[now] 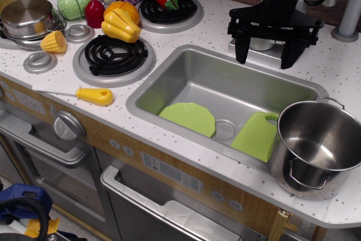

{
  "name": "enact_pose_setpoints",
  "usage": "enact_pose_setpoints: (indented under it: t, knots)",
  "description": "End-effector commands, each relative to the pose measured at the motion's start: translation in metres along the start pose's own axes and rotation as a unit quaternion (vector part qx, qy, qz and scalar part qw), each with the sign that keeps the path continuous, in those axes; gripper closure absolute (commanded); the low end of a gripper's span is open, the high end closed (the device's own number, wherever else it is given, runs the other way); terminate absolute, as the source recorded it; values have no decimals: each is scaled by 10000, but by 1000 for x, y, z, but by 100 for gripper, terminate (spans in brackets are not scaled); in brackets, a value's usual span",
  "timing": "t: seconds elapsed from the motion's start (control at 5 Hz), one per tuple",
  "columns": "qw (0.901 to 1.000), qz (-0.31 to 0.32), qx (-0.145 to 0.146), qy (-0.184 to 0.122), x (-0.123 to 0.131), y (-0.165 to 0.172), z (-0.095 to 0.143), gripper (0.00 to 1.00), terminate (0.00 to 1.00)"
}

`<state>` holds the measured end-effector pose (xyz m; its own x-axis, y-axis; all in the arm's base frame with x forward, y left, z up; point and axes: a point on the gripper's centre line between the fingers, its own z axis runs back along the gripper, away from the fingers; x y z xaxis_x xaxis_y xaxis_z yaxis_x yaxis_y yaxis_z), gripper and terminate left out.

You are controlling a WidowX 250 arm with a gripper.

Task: Put pot in sink

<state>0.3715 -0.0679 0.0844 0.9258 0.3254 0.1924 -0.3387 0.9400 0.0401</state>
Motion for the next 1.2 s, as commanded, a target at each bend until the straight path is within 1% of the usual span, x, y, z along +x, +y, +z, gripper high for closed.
enact_pose_setpoints:
  t: [0.0,0.2,0.4,0.6,0.8,1.0]
  knots:
    - [10000,0,0,0,0,0,0,0,0]
    - [9959,-889,149,-66,-8,-4,13,0,0]
    - [9891,-1407,437,-21,-23,-12,27,0,0]
    - [9840,-1718,424,227,-34,-23,48,0,0]
    - [9827,-1778,310,409,-44,-31,61,0,0]
    - [9862,-1618,135,314,-52,-38,57,0,0]
